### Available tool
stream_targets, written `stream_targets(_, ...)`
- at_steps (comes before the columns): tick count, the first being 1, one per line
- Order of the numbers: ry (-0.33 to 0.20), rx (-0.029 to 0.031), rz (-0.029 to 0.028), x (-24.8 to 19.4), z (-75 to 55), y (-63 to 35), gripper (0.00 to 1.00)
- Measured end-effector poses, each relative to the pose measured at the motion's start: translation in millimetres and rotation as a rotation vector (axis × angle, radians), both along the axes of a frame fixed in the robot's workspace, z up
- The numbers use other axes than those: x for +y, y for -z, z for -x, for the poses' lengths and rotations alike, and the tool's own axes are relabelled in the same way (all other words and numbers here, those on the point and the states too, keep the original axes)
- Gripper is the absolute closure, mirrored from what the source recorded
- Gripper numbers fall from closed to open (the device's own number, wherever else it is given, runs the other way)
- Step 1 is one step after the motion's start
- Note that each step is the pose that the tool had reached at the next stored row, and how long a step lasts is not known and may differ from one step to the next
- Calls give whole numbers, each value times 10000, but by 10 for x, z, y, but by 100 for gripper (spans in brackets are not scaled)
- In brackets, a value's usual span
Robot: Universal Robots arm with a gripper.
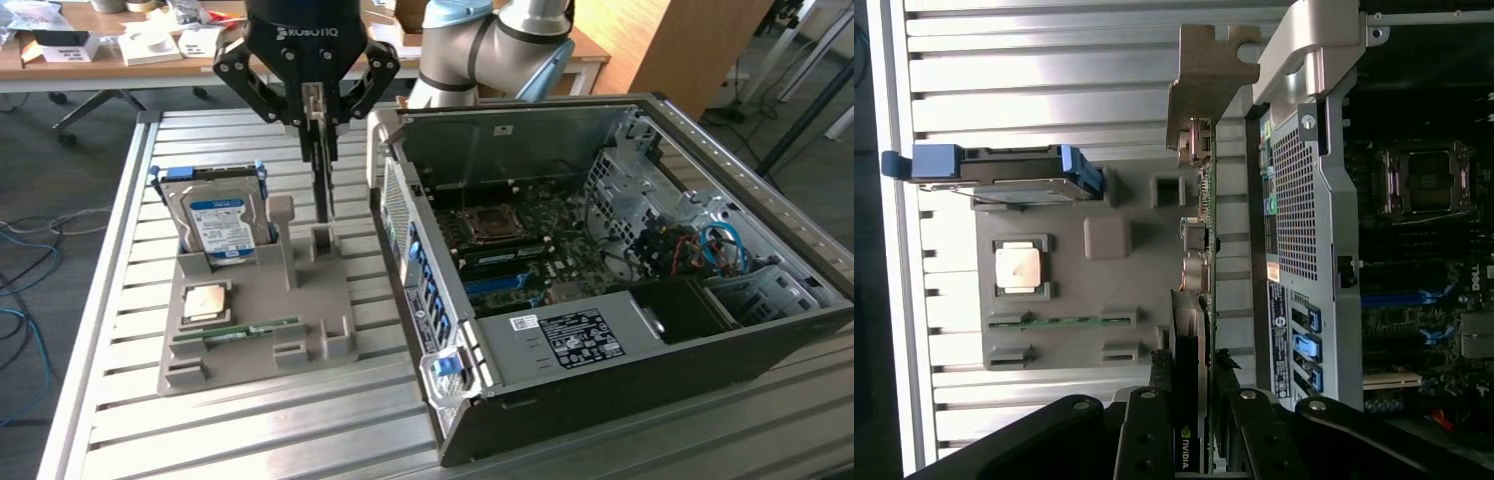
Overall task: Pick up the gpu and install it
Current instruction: 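Pick up the gpu and move the gpu toward the slot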
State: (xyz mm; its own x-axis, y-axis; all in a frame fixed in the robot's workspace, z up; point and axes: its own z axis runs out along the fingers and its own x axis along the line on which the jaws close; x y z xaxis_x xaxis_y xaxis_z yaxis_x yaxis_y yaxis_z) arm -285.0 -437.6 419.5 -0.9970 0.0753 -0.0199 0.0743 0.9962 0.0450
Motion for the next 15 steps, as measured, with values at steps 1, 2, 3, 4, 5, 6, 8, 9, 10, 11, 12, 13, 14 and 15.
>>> stream_targets(1, 0, 0, -1, 0, -8, 0, 73)
stream_targets(2, 0, 1, 0, 0, -17, 0, 73)
stream_targets(3, 0, 1, 0, 0, -27, 0, 73)
stream_targets(4, 1, 0, 0, 0, -37, 0, 73)
stream_targets(5, 1, 1, 0, 0, -46, 0, 73)
stream_targets(6, 1, 0, 0, 0, -57, 0, 73)
stream_targets(8, 0, 0, -1, 0, -80, 0, 73)
stream_targets(9, 0, 0, 0, 0, -91, 0, 73)
stream_targets(10, 0, 0, 0, 0, -104, 0, 73)
stream_targets(11, 0, 1, 0, 0, -118, 0, 73)
stream_targets(12, 1, 1, 0, 0, -132, 0, 73)
stream_targets(13, 1, 1, 0, 0, -148, 0, 73)
stream_targets(14, 0, 1, 0, 0, -164, -1, 73)
stream_targets(15, 0, 1, 0, 0, -181, -1, 73)
